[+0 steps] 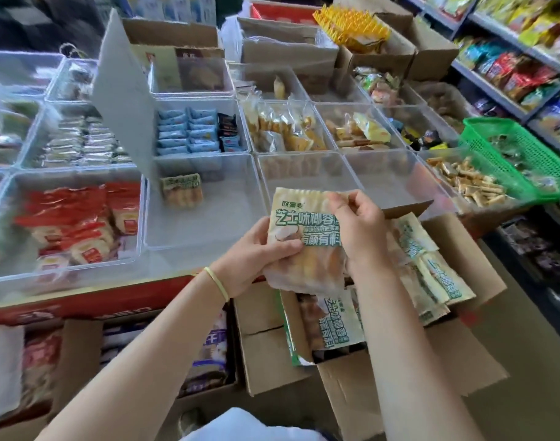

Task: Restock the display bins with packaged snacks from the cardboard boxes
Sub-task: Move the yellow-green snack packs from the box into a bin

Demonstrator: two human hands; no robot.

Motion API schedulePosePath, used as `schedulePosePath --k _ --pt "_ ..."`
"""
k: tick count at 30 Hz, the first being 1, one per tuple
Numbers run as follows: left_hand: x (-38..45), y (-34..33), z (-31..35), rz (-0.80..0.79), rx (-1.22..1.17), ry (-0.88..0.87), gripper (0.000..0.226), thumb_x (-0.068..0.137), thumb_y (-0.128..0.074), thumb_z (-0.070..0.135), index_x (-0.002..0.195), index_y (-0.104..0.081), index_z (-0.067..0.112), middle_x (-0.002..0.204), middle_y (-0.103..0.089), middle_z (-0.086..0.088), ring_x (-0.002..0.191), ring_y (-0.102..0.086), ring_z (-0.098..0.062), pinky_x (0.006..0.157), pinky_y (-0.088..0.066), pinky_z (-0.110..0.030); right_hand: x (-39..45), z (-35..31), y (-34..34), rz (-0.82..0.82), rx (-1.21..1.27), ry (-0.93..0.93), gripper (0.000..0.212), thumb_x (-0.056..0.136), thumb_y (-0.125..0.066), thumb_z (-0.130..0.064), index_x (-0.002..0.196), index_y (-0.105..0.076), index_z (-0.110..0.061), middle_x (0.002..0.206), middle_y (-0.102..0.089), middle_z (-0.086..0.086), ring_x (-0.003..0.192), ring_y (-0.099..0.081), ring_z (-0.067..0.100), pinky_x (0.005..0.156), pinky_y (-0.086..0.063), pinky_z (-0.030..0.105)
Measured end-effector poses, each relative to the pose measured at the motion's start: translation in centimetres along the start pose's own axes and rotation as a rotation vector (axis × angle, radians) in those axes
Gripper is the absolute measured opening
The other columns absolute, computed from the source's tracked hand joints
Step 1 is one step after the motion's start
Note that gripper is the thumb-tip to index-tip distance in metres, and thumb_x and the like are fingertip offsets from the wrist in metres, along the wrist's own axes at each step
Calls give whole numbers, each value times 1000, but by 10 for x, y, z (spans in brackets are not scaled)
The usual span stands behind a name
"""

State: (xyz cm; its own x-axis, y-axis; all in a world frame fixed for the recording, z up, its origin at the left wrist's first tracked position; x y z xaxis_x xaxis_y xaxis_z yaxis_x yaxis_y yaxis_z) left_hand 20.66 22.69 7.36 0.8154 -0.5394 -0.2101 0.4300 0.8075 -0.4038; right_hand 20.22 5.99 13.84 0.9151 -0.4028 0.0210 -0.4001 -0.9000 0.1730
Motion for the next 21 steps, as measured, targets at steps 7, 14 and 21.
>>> schedulePosePath --k 7,14,21 --pt "-47 109 43 14 129 -56 74 63 -85 19 129 -53 17 131 -60 -17 119 -61 -31 100 -51 -45 -14 -16 -108 -1 27 -13 27 87 -68 -32 68 -54 -20 72 -53 8 69 -50 23 62 -50 51" --pt "-62 176 75 381 3 -145 33 85 -75 26 107 -70 1 108 -72 -19 105 -67 -38 93 -52 -51 -15 -31 -193 -56 -100 66 29 97 -63 -25 74 -49 -15 67 -48 2 64 -46 15 60 -39 30" --pt "-57 227 73 599 17 -174 26 87 -75 23 62 -69 16 68 -67 -8 77 -63 -27 75 -47 -42 1 -21 -242 -226 -76 24 21 94 -68 -32 76 -61 -23 73 -62 0 71 -57 15 65 -48 34"
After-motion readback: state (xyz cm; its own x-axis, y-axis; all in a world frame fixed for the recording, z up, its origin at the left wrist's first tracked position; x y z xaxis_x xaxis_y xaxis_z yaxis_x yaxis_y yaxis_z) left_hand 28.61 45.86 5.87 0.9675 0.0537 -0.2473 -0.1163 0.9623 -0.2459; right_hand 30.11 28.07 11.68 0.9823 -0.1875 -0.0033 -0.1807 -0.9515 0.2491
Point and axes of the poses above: each hand's wrist, its own x-axis towards the middle knuckle, its own y-axis out of the back of the hand, z = x × y, the point moved 5 cm from there along x, towards the middle knuckle
